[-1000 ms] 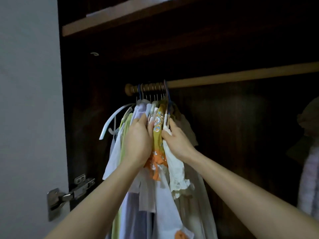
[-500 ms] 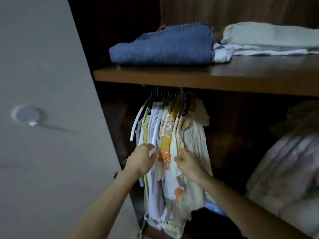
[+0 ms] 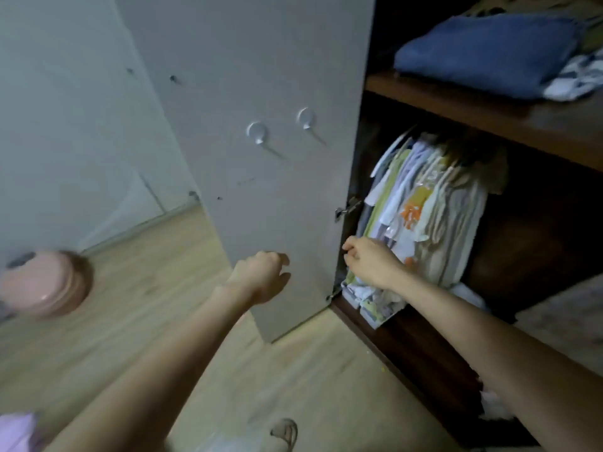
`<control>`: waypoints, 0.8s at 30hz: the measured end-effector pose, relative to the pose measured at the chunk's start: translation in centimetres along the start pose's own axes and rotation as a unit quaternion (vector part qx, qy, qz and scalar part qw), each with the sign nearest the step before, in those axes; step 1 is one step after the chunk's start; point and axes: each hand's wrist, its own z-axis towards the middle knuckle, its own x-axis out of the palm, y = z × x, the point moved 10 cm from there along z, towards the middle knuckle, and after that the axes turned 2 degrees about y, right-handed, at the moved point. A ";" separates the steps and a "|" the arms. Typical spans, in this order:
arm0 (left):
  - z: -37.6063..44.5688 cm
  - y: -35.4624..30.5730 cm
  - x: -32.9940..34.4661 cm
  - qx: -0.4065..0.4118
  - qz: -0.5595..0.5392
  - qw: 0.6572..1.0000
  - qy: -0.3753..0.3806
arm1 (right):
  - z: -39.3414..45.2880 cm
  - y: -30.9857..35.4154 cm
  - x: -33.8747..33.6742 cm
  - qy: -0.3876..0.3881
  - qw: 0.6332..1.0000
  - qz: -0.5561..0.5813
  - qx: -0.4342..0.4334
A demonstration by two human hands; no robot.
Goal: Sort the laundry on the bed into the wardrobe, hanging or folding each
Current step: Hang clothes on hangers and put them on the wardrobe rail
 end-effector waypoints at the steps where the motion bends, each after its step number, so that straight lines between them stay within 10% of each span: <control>1: -2.2 1.9 0.3 -0.028 -0.008 1.000 0.000 | -0.2 2.5 1.5 0.019 0.999 -0.012 -0.029; 14: -31.3 29.3 4.1 -0.389 -0.100 0.914 -0.065 | -4.8 37.3 25.6 0.216 0.900 -0.102 -0.364; 24: -42.2 48.2 6.6 -0.506 -0.172 0.843 -0.069 | -5.1 59.5 38.6 0.284 0.811 -0.144 -0.490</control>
